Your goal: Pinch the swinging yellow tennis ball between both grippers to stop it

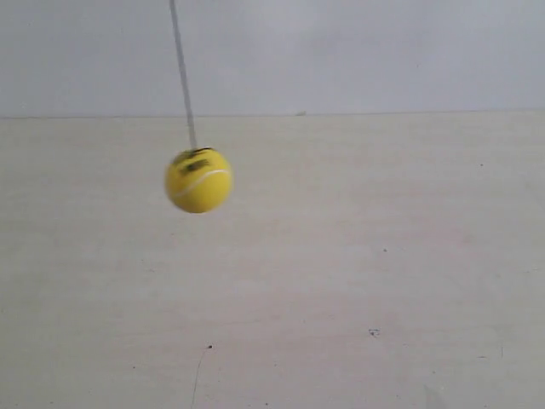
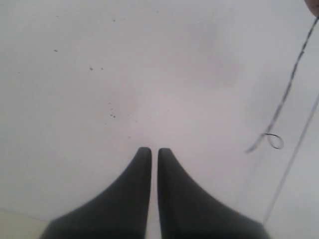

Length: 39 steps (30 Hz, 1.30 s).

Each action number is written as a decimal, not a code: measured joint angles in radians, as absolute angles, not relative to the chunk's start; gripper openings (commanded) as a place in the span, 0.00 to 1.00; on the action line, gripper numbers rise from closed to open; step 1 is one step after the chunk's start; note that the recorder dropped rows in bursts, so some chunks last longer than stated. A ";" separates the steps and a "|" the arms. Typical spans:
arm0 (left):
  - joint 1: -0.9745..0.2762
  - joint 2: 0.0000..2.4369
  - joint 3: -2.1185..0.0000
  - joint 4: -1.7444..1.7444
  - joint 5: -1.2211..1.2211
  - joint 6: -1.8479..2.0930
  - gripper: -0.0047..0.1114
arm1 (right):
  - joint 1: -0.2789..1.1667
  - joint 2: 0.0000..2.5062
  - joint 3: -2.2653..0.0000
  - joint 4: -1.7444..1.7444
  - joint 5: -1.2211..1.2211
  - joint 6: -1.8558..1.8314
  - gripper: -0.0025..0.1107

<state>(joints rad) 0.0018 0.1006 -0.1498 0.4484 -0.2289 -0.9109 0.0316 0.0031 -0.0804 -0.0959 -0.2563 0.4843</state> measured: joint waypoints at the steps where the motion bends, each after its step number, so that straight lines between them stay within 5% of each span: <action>1: -0.001 0.130 -0.169 0.523 -0.245 -0.973 0.08 | 0.032 0.008 -0.103 -0.112 -0.239 0.505 0.02; 14: -0.001 0.612 -0.252 1.011 -0.577 -1.218 0.08 | 0.114 0.323 -0.185 -0.633 -0.376 0.910 0.02; 26: -0.001 1.105 -0.254 1.035 -0.994 -0.893 0.08 | 0.161 0.944 -0.188 -0.803 -0.898 0.797 0.02; 39: -0.001 1.464 -0.282 0.991 -1.203 -0.541 0.08 | 0.163 1.353 -0.357 -0.994 -1.141 0.716 0.02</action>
